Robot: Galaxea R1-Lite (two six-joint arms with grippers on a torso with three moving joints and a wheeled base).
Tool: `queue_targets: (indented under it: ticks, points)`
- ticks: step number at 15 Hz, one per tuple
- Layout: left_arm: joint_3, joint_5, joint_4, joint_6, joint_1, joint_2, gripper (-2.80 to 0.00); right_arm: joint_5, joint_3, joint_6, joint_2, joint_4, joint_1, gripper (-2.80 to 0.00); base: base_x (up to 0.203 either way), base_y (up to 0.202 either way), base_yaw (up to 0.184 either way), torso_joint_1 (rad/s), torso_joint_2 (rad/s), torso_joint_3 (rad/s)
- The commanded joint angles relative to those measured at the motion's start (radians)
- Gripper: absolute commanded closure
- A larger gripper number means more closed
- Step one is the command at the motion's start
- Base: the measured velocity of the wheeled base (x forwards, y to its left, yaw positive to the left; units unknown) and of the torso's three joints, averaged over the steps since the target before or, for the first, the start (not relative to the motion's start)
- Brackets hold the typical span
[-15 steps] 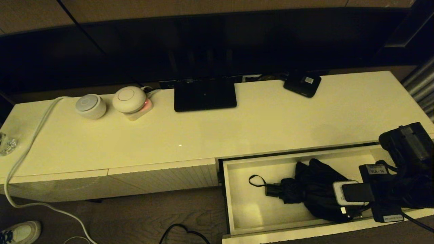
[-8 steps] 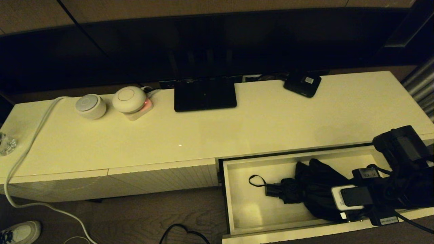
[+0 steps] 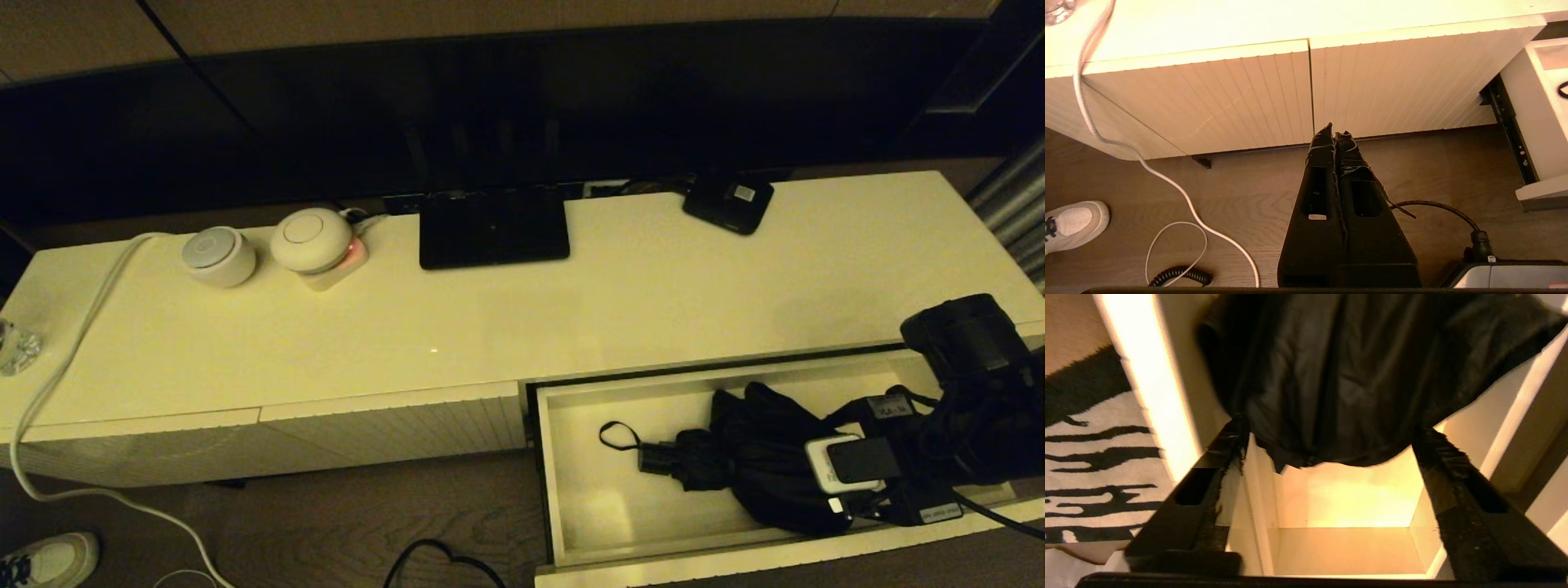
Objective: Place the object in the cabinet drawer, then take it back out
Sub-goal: Take the umbrella out of the drawer and put it on the table
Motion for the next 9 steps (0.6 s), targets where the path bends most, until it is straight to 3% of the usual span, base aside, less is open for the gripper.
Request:
queue_targets:
  ticks: [1,9]
  points:
    - [0.002,0.000,0.000,0.000,0.000,0.000,0.00,0.000,-0.012,-0.009,0.030,0.001,-0.011,-2.80,0.000,0.000,0.000,0.000,0.00,0.000]
    - [0.002,0.000,0.000,0.000,0.000,0.000,0.00,0.004,-0.035,-0.001,0.086,0.006,-0.011,-2.80,0.000,0.000,0.000,0.000,0.00,0.000]
